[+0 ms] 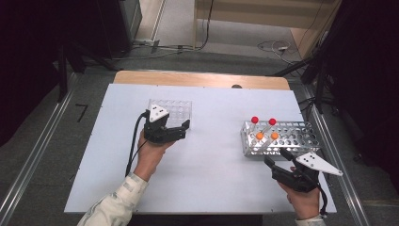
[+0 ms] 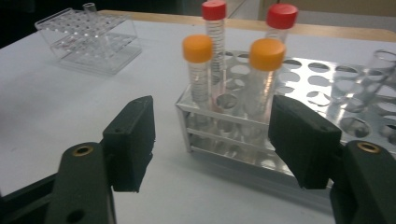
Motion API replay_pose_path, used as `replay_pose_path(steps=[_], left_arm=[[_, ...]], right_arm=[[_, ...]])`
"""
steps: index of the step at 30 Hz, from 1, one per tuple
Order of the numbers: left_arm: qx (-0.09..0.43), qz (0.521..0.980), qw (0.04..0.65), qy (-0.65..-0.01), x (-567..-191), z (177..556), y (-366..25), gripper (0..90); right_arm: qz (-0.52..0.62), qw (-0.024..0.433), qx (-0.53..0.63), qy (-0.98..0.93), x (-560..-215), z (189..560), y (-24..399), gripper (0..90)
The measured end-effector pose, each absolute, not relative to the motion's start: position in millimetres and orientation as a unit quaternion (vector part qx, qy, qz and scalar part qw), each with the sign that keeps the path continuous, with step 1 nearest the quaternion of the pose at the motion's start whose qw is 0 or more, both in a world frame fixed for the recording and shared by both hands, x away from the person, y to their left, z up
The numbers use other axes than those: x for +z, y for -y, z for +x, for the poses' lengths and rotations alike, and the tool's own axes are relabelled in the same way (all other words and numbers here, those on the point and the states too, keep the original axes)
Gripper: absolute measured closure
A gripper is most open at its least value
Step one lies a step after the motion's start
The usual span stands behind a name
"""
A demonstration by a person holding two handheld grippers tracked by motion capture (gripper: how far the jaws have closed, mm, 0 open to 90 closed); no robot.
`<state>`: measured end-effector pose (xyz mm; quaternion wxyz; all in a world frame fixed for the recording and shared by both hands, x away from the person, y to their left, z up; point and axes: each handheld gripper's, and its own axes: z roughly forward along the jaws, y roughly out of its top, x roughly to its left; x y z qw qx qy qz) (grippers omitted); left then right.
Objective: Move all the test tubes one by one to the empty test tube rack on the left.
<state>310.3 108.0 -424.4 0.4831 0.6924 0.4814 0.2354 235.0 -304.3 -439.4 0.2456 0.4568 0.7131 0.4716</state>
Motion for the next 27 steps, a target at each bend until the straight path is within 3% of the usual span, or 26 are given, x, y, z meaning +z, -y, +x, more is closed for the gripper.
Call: replay_pose_path(steps=[10,19,27], left_arm=[[0.243,0.689,0.472,-0.494,-427,305,-117,16.2],[0.239,0.69,0.472,-0.493,-429,306,-117,16.2],[0.236,0.694,0.472,-0.49,-429,305,-115,16.4]], right_arm=[[0.505,0.274,0.447,-0.686,-443,250,326,22.4],[0.534,0.302,0.424,-0.666,-446,273,333,22.5],[0.541,0.316,0.41,-0.663,-452,290,338,34.9]])
